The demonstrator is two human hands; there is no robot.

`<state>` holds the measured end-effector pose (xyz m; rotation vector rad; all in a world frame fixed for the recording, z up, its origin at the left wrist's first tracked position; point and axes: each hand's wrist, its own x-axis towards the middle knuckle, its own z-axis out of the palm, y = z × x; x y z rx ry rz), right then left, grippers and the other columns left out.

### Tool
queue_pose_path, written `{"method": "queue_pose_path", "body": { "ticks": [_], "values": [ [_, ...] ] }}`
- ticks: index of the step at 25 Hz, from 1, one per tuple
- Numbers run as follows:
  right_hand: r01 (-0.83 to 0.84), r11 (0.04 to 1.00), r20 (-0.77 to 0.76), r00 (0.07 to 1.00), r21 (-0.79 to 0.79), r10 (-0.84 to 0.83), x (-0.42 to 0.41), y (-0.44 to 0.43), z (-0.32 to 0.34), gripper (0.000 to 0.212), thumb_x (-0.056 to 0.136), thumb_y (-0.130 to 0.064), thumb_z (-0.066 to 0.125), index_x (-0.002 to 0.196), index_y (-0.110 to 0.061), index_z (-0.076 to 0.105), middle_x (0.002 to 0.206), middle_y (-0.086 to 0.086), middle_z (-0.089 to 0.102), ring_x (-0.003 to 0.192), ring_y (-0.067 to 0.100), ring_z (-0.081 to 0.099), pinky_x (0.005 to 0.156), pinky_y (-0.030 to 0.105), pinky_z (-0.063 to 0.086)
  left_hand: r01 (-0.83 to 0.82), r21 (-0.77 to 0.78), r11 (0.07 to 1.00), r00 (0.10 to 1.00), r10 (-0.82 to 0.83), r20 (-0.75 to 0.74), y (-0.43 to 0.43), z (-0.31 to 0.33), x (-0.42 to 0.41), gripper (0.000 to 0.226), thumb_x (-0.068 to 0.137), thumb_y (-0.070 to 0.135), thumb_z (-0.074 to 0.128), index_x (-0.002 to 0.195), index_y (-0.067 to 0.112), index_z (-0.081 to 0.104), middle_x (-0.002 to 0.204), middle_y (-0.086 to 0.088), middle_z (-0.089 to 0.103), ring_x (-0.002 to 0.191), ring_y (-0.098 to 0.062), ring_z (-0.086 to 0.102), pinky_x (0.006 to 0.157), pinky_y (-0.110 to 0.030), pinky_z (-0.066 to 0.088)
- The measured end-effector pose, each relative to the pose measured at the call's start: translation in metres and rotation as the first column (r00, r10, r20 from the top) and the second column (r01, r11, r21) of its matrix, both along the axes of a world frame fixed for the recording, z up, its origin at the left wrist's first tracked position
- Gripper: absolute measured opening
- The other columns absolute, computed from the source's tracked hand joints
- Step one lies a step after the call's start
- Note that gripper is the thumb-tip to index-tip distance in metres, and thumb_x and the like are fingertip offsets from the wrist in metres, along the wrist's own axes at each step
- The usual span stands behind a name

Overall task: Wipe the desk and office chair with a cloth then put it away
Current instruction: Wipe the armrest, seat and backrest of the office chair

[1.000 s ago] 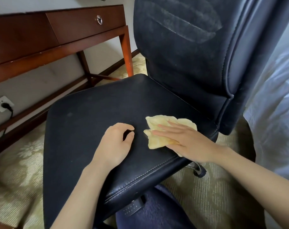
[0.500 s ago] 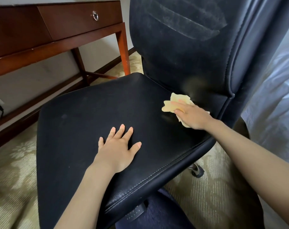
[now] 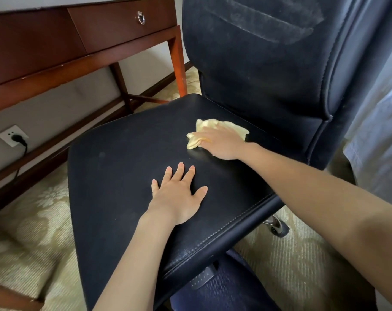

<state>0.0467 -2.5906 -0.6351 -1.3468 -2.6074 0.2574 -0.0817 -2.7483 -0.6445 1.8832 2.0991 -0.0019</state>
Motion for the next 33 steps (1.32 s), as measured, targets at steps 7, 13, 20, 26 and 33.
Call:
{"method": "queue_pose_path", "body": {
  "ticks": [7, 13, 20, 26, 33],
  "values": [
    [-0.09, 0.996, -0.154, 0.984, 0.0, 0.089, 0.066, -0.095, -0.017, 0.043, 0.101, -0.033, 0.037, 0.141, -0.044, 0.035, 0.154, -0.013, 0.026, 0.142, 0.015, 0.017, 0.115, 0.03, 0.009, -0.006, 0.022, 1.0, 1.0, 0.006, 0.001, -0.004, 0.0, -0.004, 0.064, 0.096, 0.057, 0.027, 0.151, 0.033, 0.002, 0.159, 0.008, -0.007, 0.146, -0.019, -0.01, 0.115, -0.049, -0.002],
    [0.222, 0.975, -0.292, 0.932, -0.012, -0.215, 0.137, -0.134, -0.034, 0.047, 0.097, -0.034, 0.043, 0.143, -0.041, 0.035, 0.152, -0.011, 0.031, 0.141, 0.015, 0.025, 0.115, 0.033, 0.023, -0.004, 0.068, 0.998, 1.0, 0.006, -0.031, -0.008, -0.005, -0.002, 0.064, 0.096, 0.058, 0.023, 0.151, 0.035, 0.001, 0.16, 0.009, -0.006, 0.147, -0.018, -0.009, 0.116, -0.047, -0.001],
    [0.41, 0.91, -0.22, 0.884, -0.061, -0.413, 0.165, -0.074, -0.031, 0.042, 0.1, -0.034, 0.037, 0.143, -0.033, 0.04, 0.145, 0.006, 0.045, 0.131, 0.028, 0.039, 0.102, 0.036, 0.034, -0.007, 0.089, 0.996, 1.0, 0.008, -0.009, -0.006, -0.008, 0.001, 0.062, 0.096, 0.058, 0.023, 0.15, 0.036, 0.003, 0.16, 0.009, -0.006, 0.146, -0.017, -0.009, 0.115, -0.046, -0.004],
    [0.558, 0.83, -0.008, 0.83, -0.009, -0.558, 0.123, -0.054, -0.028, 0.046, 0.101, -0.041, 0.03, 0.145, -0.033, 0.032, 0.15, 0.008, 0.035, 0.13, 0.04, 0.033, 0.107, 0.046, 0.029, -0.029, 0.084, 0.996, 0.999, 0.032, -0.037, -0.006, -0.009, 0.013, 0.062, 0.096, 0.058, 0.019, 0.151, 0.034, 0.0, 0.16, 0.007, -0.007, 0.146, -0.02, -0.01, 0.115, -0.047, -0.005],
    [0.308, 0.951, 0.03, 0.951, 0.03, -0.309, 0.059, -0.103, -0.027, 0.045, 0.1, -0.044, 0.028, 0.145, -0.042, 0.026, 0.157, -0.002, 0.02, 0.143, 0.033, 0.013, 0.114, 0.045, 0.012, 0.022, 0.132, 0.991, 0.996, -0.033, 0.08, -0.014, 0.001, 0.006, 0.058, 0.1, 0.05, 0.025, 0.151, 0.028, 0.012, 0.16, 0.004, 0.001, 0.147, -0.017, -0.005, 0.117, -0.042, -0.003]
  ]
}}
